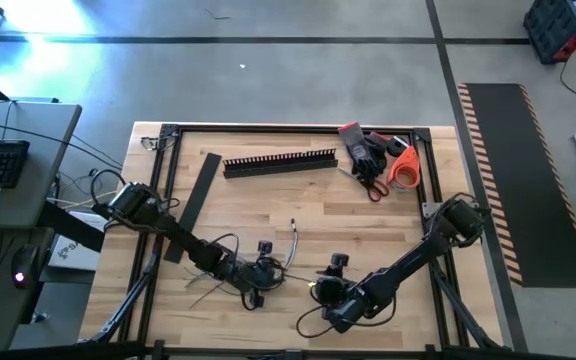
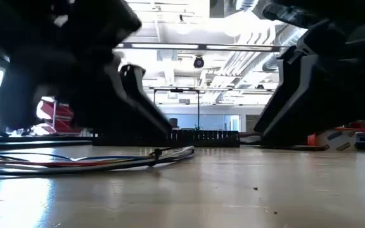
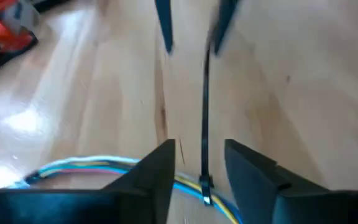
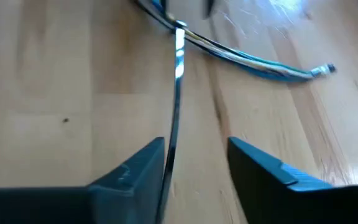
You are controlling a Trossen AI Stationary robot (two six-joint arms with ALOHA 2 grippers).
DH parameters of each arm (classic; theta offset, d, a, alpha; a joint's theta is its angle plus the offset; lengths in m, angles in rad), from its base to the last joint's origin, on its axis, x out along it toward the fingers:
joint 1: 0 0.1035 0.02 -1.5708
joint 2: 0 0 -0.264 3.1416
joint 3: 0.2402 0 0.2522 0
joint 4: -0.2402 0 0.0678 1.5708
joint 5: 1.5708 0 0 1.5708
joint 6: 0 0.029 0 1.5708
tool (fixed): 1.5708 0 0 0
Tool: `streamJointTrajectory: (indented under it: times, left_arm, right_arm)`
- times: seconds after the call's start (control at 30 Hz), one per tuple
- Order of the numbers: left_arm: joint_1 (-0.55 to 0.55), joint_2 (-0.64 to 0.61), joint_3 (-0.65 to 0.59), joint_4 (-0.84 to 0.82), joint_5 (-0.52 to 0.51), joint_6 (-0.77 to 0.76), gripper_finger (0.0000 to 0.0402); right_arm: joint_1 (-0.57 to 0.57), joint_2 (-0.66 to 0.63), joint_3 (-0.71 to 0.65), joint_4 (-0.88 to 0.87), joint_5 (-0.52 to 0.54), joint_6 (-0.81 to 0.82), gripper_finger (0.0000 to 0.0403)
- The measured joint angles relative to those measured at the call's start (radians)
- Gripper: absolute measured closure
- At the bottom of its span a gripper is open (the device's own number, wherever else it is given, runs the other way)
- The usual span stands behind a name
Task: Ziptie cables
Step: Wrap the cables together using a black zip tie
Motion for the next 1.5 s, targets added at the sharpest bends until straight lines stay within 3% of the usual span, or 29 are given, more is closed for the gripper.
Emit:
streamJointTrajectory:
  times: [0.1,0.27,0.6,0.7,0.83,1.0,1.13,1.27,1.5]
  left_arm:
    - [-0.013,-0.064,0.0,-0.026,-0.003,-0.01,0.0253]
    - [-0.046,-0.161,0.002,-0.139,-0.043,-0.094,0.0244]
    - [-0.127,-0.124,0.002,-0.324,-0.079,-0.433,0.0243]
    - [-0.142,-0.071,0.002,-0.295,-0.08,-0.484,0.0243]
    - [-0.144,-0.011,0.003,-0.276,-0.086,-0.539,0.0243]
    - [-0.14,0.006,0.003,-0.264,-0.151,-0.546,0.0243]
    - [-0.119,0.006,0.003,-0.252,-0.192,-0.501,0.024]
    - [-0.09,0.006,0.006,-0.227,-0.182,-0.491,0.0225]
    - [-0.048,0.014,0.028,-0.213,-0.176,-0.402,0.0192]
  right_arm:
    - [-0.003,-0.001,0.0,0.097,-0.02,-0.154,0.0202]
    - [-0.051,0.004,0.0,0.275,-0.145,-0.503,0.0173]
    - [-0.324,-0.093,0.001,0.172,-0.332,-0.975,0.0192]
    - [-0.406,-0.065,0.001,0.163,-0.484,-1.076,0.0204]
    - [-0.468,-0.017,0.001,0.173,-0.639,-1.103,0.0216]
    - [-0.502,0.015,0.001,0.199,-0.688,-1.122,0.0242]
    - [-0.512,0.025,0.002,0.185,-0.696,-1.069,0.0307]
    - [-0.512,0.018,0.003,0.158,-0.676,-0.842,0.0389]
    - [-0.456,-0.023,0.003,0.002,-0.659,-0.501,0.04]
